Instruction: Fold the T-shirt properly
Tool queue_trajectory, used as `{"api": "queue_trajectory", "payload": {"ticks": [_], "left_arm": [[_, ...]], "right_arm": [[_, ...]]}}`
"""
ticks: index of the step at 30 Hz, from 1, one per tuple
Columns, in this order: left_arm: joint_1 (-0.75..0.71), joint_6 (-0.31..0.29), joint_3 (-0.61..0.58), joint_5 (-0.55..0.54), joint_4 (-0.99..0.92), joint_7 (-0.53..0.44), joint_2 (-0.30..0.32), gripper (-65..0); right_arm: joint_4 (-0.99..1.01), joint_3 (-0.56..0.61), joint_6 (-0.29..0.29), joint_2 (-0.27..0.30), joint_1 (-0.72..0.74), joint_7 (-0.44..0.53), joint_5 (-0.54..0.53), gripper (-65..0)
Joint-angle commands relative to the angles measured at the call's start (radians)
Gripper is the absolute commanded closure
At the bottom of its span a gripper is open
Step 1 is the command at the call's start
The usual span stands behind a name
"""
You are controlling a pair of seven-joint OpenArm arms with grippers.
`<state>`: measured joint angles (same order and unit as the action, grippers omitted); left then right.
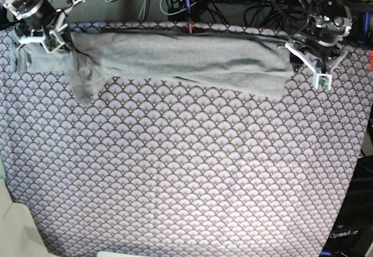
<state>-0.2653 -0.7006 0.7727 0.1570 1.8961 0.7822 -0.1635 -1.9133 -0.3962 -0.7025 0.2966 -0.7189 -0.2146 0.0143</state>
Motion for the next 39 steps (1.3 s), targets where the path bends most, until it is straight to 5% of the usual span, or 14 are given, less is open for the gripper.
{"api": "queue_trajectory", "payload": {"ticks": [1, 21, 39], "left_arm": [[0.005, 0.002, 0.001, -0.009, 0.015, -0.019, 0.006, -33.2], [0.005, 0.002, -0.003, -0.007, 0.015, -0.019, 0.006, -33.2], [0.005, 0.002, -0.003, -0.007, 0.003, -0.019, 0.006, -33.2]], "right_arm": [[-0.013, -0.023, 0.004, 0.013, -0.021, 0.033, -0.012, 0.0], [0.263, -0.148, 0.004, 0.020, -0.083, 0.398, -0.007, 0.0], [0.263, -0.197, 0.004, 0.017, -0.043, 0.426, -0.007, 0.0]]}}
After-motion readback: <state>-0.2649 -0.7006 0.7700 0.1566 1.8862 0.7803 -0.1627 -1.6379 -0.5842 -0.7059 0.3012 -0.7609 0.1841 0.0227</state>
